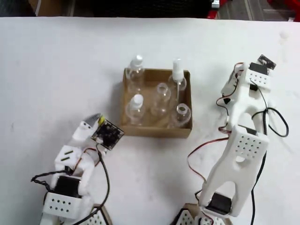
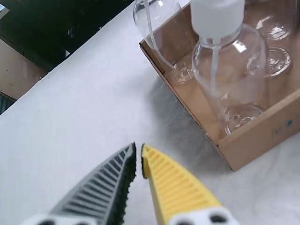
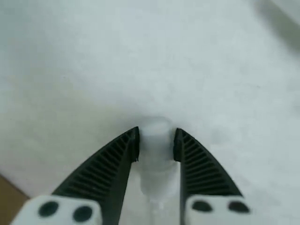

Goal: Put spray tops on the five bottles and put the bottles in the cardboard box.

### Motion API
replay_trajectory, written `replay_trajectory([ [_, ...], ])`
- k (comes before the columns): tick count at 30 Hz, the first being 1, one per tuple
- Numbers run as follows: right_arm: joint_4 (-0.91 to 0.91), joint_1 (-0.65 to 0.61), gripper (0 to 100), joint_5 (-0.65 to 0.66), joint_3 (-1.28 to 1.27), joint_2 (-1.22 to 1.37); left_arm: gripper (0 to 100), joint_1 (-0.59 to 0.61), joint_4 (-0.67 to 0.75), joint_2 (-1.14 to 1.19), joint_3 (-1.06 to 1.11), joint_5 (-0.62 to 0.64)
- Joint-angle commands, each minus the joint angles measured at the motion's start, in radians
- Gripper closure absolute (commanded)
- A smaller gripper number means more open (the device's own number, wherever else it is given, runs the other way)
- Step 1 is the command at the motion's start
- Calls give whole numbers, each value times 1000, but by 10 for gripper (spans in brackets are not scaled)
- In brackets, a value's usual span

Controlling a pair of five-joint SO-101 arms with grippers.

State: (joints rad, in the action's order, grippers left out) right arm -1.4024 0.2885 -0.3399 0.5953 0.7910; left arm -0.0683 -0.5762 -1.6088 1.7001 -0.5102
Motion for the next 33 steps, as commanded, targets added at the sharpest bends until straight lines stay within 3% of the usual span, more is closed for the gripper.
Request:
replay_trajectory([
  [1, -2, 10, 986, 15, 34, -22, 976, -7, 17, 5, -3, -8],
  [6, -7, 12, 983, 115, 35, -31, 976, -7, 17, 5, -3, -8],
  [18, -300, 5, 982, 123, 261, -231, 976, -5, 17, 5, -3, -8],
  [24, -318, -15, 982, 124, 311, -387, 976, -5, 17, 5, -3, -8],
  [33, -323, -180, 982, 126, 219, -782, 976, -5, 15, 5, -3, -8],
])
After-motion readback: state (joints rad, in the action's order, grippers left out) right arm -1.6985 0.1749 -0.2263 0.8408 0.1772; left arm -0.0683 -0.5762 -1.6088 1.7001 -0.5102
